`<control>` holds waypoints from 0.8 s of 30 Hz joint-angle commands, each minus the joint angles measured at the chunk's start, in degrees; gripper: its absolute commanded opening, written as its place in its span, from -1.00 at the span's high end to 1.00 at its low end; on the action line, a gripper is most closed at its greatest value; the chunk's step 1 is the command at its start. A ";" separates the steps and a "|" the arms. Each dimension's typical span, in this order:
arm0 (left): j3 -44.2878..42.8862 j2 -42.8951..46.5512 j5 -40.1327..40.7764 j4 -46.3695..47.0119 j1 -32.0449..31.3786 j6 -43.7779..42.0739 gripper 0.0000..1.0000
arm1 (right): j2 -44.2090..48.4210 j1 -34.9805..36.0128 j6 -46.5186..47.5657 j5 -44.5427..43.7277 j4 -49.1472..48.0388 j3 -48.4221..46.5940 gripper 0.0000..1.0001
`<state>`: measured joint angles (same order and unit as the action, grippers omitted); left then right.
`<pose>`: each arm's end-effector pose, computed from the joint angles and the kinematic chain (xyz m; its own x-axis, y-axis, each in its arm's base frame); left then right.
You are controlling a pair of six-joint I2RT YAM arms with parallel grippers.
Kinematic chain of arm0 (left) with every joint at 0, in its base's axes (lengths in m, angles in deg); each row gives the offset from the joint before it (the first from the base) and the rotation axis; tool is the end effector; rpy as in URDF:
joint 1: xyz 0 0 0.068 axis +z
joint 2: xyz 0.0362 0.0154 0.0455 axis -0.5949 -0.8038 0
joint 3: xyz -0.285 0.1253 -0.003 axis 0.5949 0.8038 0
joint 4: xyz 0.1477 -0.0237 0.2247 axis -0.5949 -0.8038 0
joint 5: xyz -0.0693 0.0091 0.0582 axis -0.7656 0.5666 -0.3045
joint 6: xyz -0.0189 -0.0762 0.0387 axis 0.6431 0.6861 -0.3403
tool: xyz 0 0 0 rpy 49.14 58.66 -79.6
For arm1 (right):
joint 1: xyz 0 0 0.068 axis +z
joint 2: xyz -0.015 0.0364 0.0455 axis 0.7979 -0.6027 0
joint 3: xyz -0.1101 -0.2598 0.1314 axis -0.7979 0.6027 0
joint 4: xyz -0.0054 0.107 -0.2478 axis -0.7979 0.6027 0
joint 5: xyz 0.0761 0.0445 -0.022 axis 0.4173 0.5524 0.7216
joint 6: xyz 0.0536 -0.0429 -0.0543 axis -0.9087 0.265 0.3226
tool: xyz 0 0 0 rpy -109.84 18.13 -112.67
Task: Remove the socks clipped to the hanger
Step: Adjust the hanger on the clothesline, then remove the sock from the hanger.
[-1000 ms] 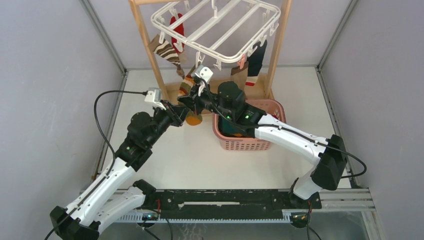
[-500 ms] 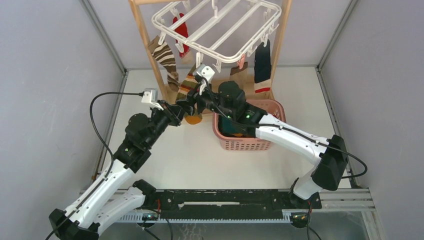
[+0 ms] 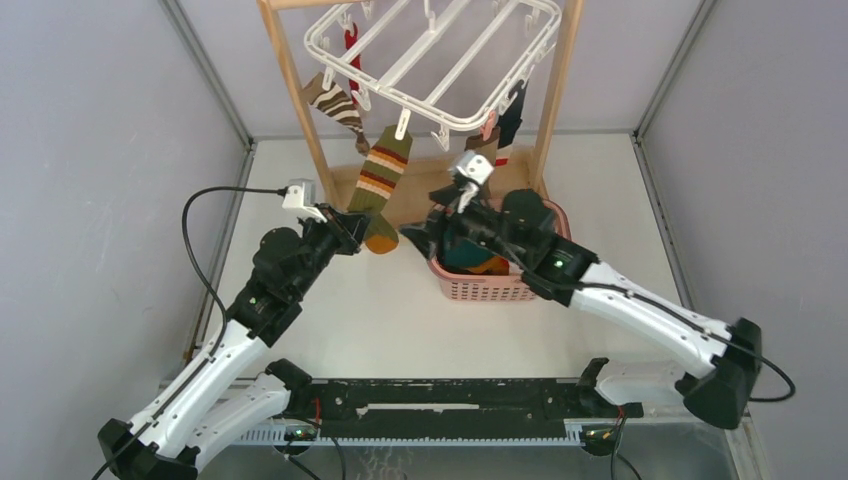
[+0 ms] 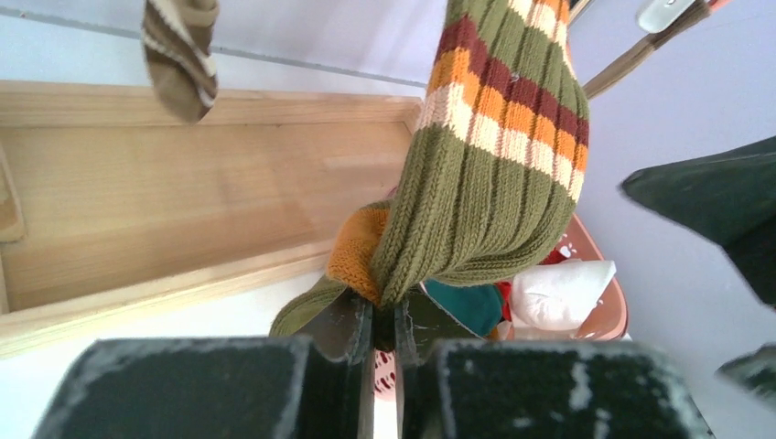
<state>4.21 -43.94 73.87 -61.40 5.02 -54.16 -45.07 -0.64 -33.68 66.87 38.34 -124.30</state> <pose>0.1795 -0.1024 0.3682 -0.2481 -0.4324 -0.8669 0.3753 0.7821 -0.4975 0.1965 0.2647 0.4267 -0.0780 -0.0098 -0.9969 -0.8349 0.5471 0.0599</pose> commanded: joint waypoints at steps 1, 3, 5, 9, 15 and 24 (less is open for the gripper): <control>-3.65 1.44 1.61 -2.38 0.03 -0.74 0.86 | 8.09 -4.99 -1.51 1.72 -1.33 4.57 -0.97; -4.41 1.57 1.76 -3.27 0.19 -0.82 0.85 | 10.85 -8.46 -2.83 3.80 -1.59 7.42 -0.98; -5.21 1.49 1.83 -4.13 0.36 -0.98 0.85 | 12.82 -13.06 -4.68 6.74 -2.28 9.57 -0.98; -6.68 1.54 1.77 -5.55 0.76 -1.23 0.84 | 14.61 -22.48 -8.13 12.44 -4.98 13.08 -0.98; -8.80 2.02 1.53 -8.40 1.78 -1.79 0.84 | 10.51 -32.18 -10.81 22.72 -11.23 15.19 -0.98; -10.15 3.13 0.27 -11.25 4.02 -2.64 0.82 | -1.81 -35.72 -13.73 33.96 -28.51 14.87 -0.90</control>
<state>-2.24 -42.13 74.87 -72.22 7.82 -55.26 -43.43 -36.29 -45.18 95.70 20.54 -107.93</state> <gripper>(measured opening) 0.100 0.959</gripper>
